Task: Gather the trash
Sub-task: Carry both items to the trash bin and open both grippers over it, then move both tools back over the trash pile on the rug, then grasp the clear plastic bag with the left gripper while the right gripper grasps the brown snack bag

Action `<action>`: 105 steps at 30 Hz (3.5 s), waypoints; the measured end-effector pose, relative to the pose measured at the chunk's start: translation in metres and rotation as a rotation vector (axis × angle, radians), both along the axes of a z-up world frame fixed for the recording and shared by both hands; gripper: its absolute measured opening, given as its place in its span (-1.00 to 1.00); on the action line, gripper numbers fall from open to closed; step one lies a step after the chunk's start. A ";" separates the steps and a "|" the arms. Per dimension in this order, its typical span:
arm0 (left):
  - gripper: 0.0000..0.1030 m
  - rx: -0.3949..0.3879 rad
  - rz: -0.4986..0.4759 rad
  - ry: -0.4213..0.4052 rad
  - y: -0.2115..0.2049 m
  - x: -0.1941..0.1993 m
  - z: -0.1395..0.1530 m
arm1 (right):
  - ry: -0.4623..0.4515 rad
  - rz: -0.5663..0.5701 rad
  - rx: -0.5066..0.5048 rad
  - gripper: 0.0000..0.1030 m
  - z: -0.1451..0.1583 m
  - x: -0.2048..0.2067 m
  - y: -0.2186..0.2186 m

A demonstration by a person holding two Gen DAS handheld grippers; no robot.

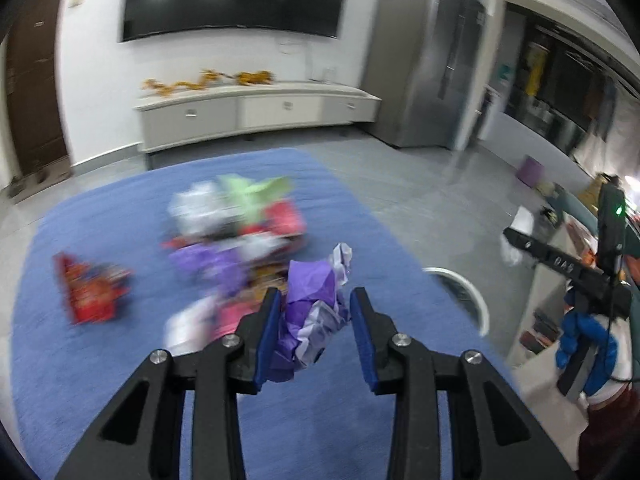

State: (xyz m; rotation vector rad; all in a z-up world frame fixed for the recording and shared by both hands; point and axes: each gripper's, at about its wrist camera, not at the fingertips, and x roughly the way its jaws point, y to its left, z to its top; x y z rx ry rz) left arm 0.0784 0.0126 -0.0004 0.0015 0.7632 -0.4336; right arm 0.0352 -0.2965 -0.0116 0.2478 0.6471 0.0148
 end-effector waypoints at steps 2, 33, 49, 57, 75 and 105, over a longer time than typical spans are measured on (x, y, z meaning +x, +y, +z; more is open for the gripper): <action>-0.35 0.000 -0.056 0.010 -0.040 0.012 0.000 | 0.014 -0.041 -0.001 -0.60 -0.006 -0.002 -0.024; 0.14 -0.086 -0.205 0.053 -0.284 0.089 -0.053 | 0.279 -0.306 0.022 -0.17 -0.133 0.029 -0.162; 0.14 -0.035 -0.078 -0.065 -0.145 0.023 0.016 | 0.028 -0.199 -0.007 -0.17 -0.010 -0.018 -0.083; 0.14 -0.016 0.085 -0.085 -0.026 0.011 0.014 | -0.069 -0.085 0.007 -0.12 0.043 -0.028 -0.019; 0.14 -0.010 0.256 0.104 0.114 0.037 -0.070 | 0.061 0.279 0.052 -0.04 0.011 0.037 0.140; -0.43 -0.046 0.305 0.111 0.122 0.048 -0.096 | 0.261 0.446 0.262 -0.50 -0.061 0.099 0.205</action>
